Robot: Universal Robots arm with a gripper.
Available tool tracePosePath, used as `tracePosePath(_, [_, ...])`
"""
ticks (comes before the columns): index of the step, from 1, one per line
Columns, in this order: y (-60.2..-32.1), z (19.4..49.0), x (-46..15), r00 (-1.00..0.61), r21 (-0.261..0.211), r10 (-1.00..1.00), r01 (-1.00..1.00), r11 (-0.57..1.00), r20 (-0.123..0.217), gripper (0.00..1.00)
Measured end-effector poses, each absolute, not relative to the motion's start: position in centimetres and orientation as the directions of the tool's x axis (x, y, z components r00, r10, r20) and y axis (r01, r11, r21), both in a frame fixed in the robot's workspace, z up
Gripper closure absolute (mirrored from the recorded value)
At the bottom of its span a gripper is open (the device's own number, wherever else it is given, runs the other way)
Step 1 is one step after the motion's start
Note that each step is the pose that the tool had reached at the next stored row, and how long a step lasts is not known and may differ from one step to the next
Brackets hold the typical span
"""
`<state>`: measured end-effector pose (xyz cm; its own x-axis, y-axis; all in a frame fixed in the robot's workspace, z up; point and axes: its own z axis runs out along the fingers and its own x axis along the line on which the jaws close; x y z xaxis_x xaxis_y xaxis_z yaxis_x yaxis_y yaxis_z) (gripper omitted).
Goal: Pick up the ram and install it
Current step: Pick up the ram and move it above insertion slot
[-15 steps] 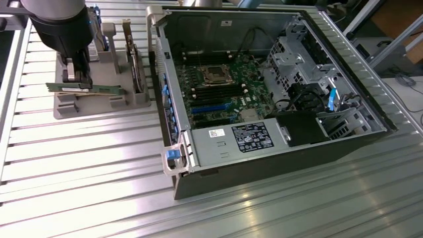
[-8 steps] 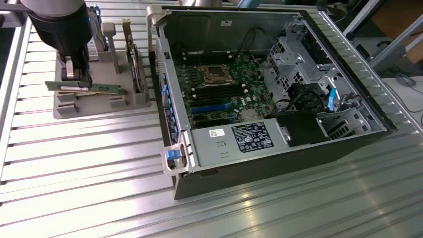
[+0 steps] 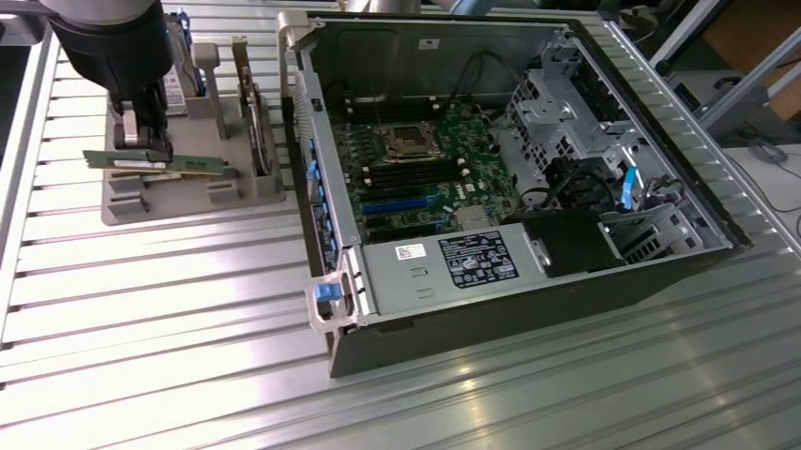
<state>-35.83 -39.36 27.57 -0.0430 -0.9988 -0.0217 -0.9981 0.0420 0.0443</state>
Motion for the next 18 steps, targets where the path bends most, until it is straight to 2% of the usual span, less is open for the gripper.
tracePosePath(18, [-39.36, 28.49, -35.83, -0.043, 0.044, -0.999, -0.998, 0.042, -0.022, 0.87])
